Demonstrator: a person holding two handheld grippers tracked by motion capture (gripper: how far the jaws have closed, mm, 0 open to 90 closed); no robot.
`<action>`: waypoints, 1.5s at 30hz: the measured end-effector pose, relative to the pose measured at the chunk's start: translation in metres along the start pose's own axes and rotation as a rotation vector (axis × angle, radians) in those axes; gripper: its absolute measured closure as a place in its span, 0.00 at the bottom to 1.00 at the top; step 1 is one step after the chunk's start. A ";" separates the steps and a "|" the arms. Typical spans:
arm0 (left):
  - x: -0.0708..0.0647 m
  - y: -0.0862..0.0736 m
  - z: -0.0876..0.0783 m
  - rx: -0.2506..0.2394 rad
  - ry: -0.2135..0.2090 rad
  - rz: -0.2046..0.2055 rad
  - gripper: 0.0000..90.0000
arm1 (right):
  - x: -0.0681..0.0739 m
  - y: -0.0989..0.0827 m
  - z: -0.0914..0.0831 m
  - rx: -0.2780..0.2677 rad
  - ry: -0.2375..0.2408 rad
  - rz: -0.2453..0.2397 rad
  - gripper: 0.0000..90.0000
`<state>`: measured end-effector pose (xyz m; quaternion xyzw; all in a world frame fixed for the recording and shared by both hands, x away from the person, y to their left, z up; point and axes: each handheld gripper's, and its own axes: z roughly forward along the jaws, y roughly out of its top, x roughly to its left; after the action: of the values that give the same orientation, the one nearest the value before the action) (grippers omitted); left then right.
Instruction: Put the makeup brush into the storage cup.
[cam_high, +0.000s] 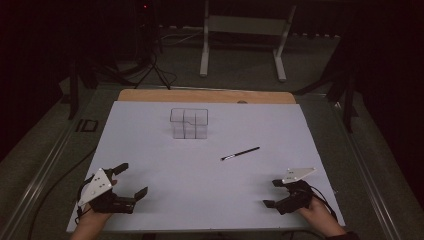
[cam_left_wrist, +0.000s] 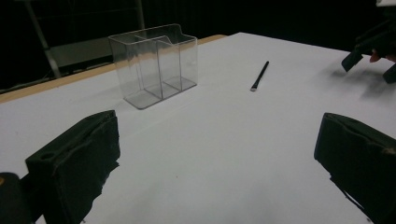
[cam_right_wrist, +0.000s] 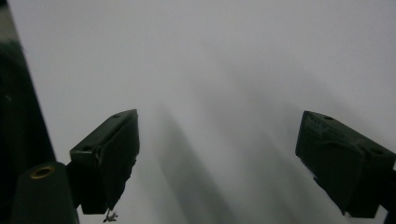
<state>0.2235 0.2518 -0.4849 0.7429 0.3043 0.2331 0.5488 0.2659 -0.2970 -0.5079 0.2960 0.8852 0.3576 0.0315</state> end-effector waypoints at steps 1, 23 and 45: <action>0.000 0.000 0.000 0.001 0.000 -0.001 0.01 | 0.000 0.001 0.001 0.022 -0.012 -0.006 0.16; 0.001 0.000 0.002 0.003 -0.003 0.001 0.01 | -0.008 0.047 0.006 0.508 0.072 -0.128 0.16; 0.000 0.000 0.003 0.013 -0.009 0.002 0.01 | -0.018 0.066 0.012 0.622 0.238 -0.341 0.19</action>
<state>0.2254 0.2500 -0.4861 0.7478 0.3025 0.2281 0.5452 0.3174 -0.2614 -0.4766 0.0961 0.9855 0.0933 -0.1042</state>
